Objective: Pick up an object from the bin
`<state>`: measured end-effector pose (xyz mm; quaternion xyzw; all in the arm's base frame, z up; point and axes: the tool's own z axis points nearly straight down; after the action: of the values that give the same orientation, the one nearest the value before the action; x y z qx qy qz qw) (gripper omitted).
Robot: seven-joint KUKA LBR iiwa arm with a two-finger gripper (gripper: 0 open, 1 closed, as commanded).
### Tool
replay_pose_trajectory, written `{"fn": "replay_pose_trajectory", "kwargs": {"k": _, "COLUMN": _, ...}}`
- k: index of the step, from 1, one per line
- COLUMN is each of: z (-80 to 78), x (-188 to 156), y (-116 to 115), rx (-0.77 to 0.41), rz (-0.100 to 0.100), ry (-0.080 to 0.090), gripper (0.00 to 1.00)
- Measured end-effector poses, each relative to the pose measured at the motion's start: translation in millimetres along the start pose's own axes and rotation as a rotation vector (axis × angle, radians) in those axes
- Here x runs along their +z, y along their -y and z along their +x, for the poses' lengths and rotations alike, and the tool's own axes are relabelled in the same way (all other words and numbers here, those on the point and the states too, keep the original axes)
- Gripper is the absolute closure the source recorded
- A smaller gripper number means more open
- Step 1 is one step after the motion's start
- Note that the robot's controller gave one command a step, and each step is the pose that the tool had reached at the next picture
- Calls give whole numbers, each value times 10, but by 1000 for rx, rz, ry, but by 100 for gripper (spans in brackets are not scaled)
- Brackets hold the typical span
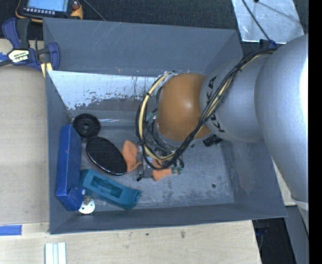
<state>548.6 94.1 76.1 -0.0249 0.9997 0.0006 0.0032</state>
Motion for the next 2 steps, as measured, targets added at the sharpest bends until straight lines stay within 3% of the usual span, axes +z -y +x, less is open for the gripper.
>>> {"fn": "replay_pose_trajectory", "kwargs": {"k": 1, "z": 0, "x": 0, "y": 0, "rx": 0, "rz": 0, "ry": 0, "gripper": 100}}
{"fn": "replay_pose_trajectory", "kwargs": {"k": 2, "z": -83, "x": 32, "y": -270, "rx": -11, "rz": 2, "ry": 0, "gripper": 100}}
